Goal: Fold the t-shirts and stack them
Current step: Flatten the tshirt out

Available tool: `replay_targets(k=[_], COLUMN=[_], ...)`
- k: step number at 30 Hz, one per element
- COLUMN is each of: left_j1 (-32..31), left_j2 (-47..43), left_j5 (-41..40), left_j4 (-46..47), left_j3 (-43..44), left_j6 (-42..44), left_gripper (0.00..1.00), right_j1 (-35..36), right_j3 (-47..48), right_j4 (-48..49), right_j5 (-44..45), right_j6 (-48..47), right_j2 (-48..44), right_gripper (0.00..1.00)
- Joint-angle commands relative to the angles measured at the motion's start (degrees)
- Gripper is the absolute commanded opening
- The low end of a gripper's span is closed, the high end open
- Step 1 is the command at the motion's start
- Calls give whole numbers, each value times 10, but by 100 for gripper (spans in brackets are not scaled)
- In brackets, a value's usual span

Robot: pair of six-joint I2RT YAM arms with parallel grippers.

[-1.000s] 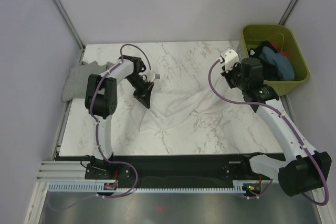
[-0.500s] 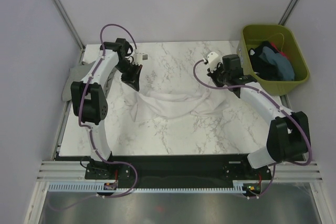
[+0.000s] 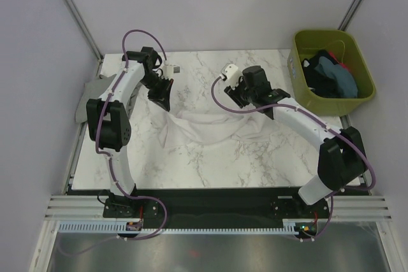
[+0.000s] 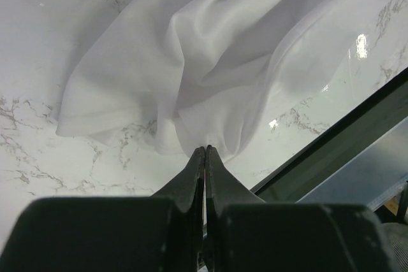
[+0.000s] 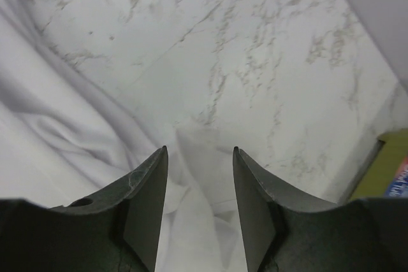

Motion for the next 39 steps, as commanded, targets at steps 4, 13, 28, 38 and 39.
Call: replay_targets(k=[4, 13, 28, 38, 39], left_j1=[1, 1, 1, 1, 1], left_j2=[7, 9, -10, -12, -14], left_j5=[27, 37, 65, 79, 81], left_j4=[-1, 4, 7, 14, 15], left_j3=[8, 1, 1, -6, -7], left_j6=[-17, -19, -21, -24, -26], left_gripper=[2, 2, 2, 2, 2], right_j1=[-2, 64, 151, 185, 187], right_j3=[44, 97, 182, 418, 415], right_j4=[38, -8, -39, -302, -303], right_j5=[108, 135, 354, 418, 423], right_j6=[-5, -38, -77, -24, -25], right_j2=[-7, 72, 175, 323, 324], right_gripper=[56, 55, 41, 51, 51])
